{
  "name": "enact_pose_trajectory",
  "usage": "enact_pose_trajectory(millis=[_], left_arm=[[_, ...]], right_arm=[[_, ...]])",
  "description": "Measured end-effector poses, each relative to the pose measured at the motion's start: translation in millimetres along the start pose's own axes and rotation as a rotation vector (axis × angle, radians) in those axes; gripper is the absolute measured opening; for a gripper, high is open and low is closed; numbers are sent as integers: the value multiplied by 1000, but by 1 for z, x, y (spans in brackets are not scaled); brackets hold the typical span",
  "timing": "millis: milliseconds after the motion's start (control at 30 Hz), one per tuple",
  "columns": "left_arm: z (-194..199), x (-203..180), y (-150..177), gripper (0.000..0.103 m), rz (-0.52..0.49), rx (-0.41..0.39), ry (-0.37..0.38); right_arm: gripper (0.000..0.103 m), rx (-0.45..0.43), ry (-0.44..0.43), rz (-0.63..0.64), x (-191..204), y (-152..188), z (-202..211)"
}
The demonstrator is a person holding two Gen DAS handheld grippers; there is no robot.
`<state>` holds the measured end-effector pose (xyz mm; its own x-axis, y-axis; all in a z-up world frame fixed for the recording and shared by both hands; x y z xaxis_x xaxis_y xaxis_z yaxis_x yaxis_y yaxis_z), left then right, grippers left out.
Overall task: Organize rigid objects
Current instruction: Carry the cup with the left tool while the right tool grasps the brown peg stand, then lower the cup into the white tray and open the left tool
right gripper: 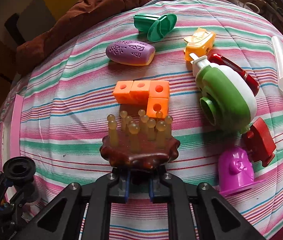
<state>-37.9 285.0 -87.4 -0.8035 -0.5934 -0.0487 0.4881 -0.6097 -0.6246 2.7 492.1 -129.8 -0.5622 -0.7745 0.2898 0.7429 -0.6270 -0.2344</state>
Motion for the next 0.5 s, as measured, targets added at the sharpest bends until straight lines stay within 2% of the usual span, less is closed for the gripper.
enact_pose_trajectory(millis=[133,267,500], left_arm=[[25,5,2,44,14,-45,-9],[47,20,7,44,64,-79,-19],[85,83,24,44,201,-117,-100]], right_arm=[[11,-2,-17,-14,-2,1,2],[10,-24,12,33,1,4,-3],[11,-48,101,141,13,8,-3]])
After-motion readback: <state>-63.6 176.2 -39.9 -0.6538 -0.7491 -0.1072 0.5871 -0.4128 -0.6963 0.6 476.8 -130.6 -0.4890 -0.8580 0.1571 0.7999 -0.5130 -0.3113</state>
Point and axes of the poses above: each gripper's, at about its wrist camera, not at the fingertips, and z roughly against the way its jaws point, x to its left, y to its underside, the point moved 4 cm from there along -z, roughly the way its jaws point, and after that the axes turned 7 degrees about -z, right-handed, at the moved point
